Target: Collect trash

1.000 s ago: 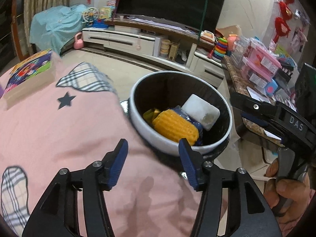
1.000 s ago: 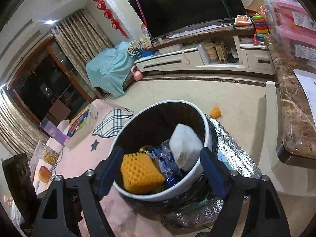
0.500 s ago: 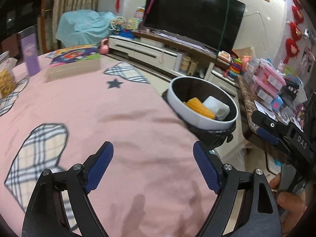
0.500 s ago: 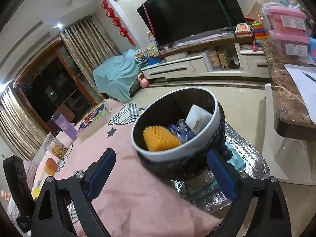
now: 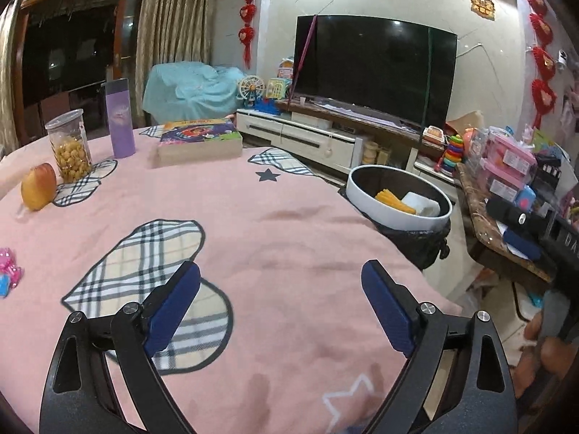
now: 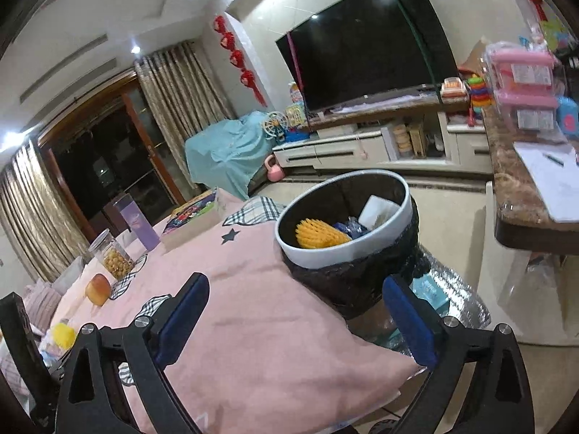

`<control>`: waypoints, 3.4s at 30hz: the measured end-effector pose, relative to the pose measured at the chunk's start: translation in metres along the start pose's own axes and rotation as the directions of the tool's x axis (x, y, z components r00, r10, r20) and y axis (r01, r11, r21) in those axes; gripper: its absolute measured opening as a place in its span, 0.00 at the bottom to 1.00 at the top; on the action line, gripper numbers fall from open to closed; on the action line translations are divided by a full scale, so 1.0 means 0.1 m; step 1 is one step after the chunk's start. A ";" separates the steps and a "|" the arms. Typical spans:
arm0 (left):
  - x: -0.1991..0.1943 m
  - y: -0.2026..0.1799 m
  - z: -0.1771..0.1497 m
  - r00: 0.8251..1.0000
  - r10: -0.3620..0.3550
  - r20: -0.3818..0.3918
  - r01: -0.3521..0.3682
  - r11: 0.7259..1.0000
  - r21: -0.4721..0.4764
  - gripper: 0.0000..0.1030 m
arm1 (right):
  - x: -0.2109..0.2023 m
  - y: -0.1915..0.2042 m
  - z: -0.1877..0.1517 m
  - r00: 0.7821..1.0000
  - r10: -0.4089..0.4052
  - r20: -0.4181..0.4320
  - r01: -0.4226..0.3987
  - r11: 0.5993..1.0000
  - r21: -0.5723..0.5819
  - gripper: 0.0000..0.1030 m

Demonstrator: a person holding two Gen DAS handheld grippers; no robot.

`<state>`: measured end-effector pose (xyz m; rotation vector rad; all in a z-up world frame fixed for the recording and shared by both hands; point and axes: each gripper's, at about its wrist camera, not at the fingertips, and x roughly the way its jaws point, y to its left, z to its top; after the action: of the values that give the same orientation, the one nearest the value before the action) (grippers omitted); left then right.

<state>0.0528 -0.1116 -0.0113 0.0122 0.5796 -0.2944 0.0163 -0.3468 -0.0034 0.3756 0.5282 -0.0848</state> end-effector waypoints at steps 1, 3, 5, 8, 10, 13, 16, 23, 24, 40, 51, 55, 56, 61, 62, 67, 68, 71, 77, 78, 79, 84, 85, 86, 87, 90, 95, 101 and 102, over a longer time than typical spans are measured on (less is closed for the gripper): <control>-0.03 0.02 0.02 1.000 0.010 -0.008 -0.010 1.000 0.003 0.91 | -0.04 0.04 0.02 1.000 0.000 0.013 0.000 1.000 -0.017 0.95; -0.12 0.03 0.04 0.999 0.038 0.021 -0.038 0.999 0.010 1.00 | -0.14 0.10 0.06 0.999 -0.004 0.052 0.006 0.999 -0.043 0.95; -0.19 0.02 0.05 0.994 0.086 0.067 -0.087 0.996 0.016 1.00 | -0.26 0.17 0.08 0.993 -0.020 0.113 0.029 0.997 -0.074 1.00; -0.24 0.00 0.02 0.988 0.117 0.097 -0.120 0.992 0.024 1.00 | -0.31 0.22 0.02 0.988 -0.052 0.148 0.069 0.991 -0.111 1.00; -0.28 -0.03 -0.03 0.986 0.107 0.127 -0.112 0.993 0.033 1.00 | -0.30 0.24 -0.05 0.985 -0.067 0.156 0.086 0.989 -0.121 1.00; -0.34 -0.06 -0.10 0.983 0.080 0.164 -0.088 0.995 0.042 1.00 | -0.26 0.24 -0.17 0.986 -0.069 0.154 0.088 0.989 -0.119 1.00; -0.35 -0.10 -0.14 0.977 0.103 0.188 -0.117 0.991 0.064 1.00 | -0.26 0.22 -0.24 0.985 -0.076 0.155 0.095 0.988 -0.122 1.00; -0.38 -0.06 -0.18 0.976 0.109 0.191 -0.120 0.992 0.048 1.00 | -0.28 0.20 -0.30 0.981 -0.102 0.166 0.123 0.984 -0.126 1.00; -0.38 -0.06 -0.19 0.974 0.111 0.195 -0.123 0.991 0.052 1.00 | -0.28 0.19 -0.31 0.981 -0.105 0.163 0.127 0.984 -0.128 1.00; -0.42 -0.04 -0.20 0.969 0.127 0.213 -0.140 0.989 0.047 1.00 | -0.20 0.25 -0.44 0.984 -0.119 0.133 0.142 0.975 -0.172 1.00; -0.42 -0.04 -0.20 0.966 0.132 0.222 -0.145 0.989 0.041 1.00 | -0.21 0.27 -0.44 0.984 -0.107 0.140 0.131 0.975 -0.178 1.00; -0.44 -0.03 -0.22 0.963 0.135 0.232 -0.148 0.988 0.037 1.00 | -0.22 0.28 -0.44 0.985 -0.105 0.140 0.129 0.975 -0.179 1.00; -0.45 -0.03 -0.22 0.963 0.135 0.234 -0.148 0.988 0.036 1.00 | -0.22 0.28 -0.44 0.984 -0.104 0.142 0.129 0.975 -0.179 1.00; -0.46 -0.02 -0.23 0.963 0.133 0.236 -0.145 0.989 0.034 1.00 | -0.23 0.29 -0.44 0.984 -0.100 0.147 0.127 0.975 -0.184 1.00; -0.46 -0.03 -0.23 0.963 0.134 0.236 -0.145 0.989 0.033 1.00 | -0.23 0.29 -0.44 0.984 -0.100 0.145 0.126 0.975 -0.184 1.00; -0.47 -0.04 -0.24 0.963 0.134 0.235 -0.146 0.989 0.033 1.00 | -0.23 0.28 -0.44 0.985 -0.098 0.143 0.123 0.976 -0.181 1.00; -0.47 -0.03 -0.24 0.963 0.134 0.235 -0.146 0.989 0.033 1.00 | -0.23 0.28 -0.44 0.985 -0.097 0.144 0.122 0.976 -0.181 1.00; -0.47 -0.03 -0.24 0.963 0.134 0.235 -0.146 0.989 0.032 1.00 | -0.23 0.28 -0.43 0.985 -0.094 0.142 0.119 0.976 -0.181 1.00; -0.47 -0.03 -0.24 0.963 0.133 0.236 -0.145 0.989 0.032 1.00 | -0.23 0.29 -0.43 0.985 -0.090 0.144 0.116 0.977 -0.181 1.00; -0.47 -0.03 -0.24 0.963 0.133 0.236 -0.145 0.989 0.031 1.00 | -0.24 0.29 -0.44 0.985 -0.089 0.144 0.115 0.977 -0.181 1.00; -0.46 -0.03 -0.24 0.963 0.135 0.234 -0.146 0.989 0.031 1.00 | -0.24 0.29 -0.44 0.985 -0.088 0.146 0.114 0.977 -0.181 1.00; -0.47 -0.03 -0.24 0.964 0.134 0.231 -0.145 0.989 0.031 1.00 | -0.25 0.30 -0.44 0.985 -0.085 0.147 0.111 0.977 -0.181 1.00; -0.47 -0.03 -0.24 0.963 0.135 0.231 -0.146 0.989 0.031 1.00 | -0.25 0.30 -0.43 0.986 -0.086 0.146 0.112 0.977 -0.180 1.00; -0.47 -0.03 -0.24 0.963 0.136 0.231 -0.147 0.989 0.031 1.00 | -0.25 0.30 -0.43 0.986 -0.086 0.145 0.112 0.977 -0.180 1.00; -0.47 -0.03 -0.24 0.964 0.135 0.231 -0.146 0.989 0.031 1.00 | -0.25 0.30 -0.43 0.986 -0.086 0.145 0.112 0.977 -0.180 1.00; -0.47 -0.03 -0.24 0.964 0.135 0.230 -0.146 0.989 0.031 1.00 | -0.26 0.31 -0.44 0.986 -0.084 0.146 0.110 0.978 -0.179 1.00; -0.47 -0.04 -0.25 0.964 0.134 0.230 -0.145 0.989 0.032 1.00 | -0.26 0.32 -0.44 0.986 -0.083 0.145 0.109 0.978 -0.179 1.00; -0.47 -0.03 -0.25 0.964 0.134 0.229 -0.145 0.989 0.032 1.00 | -0.27 0.33 -0.44 0.986 -0.079 0.145 0.105 0.978 -0.180 1.00; -0.47 -0.03 -0.26 0.964 0.134 0.230 -0.145 0.989 0.032 1.00 | -0.27 0.34 -0.44 0.986 -0.078 0.145 0.104 0.978 -0.180 1.00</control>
<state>0.0005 -0.0996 -0.0068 0.0650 0.3415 -0.1695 -0.0218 -0.2995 -0.0138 0.1604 0.4132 -0.1473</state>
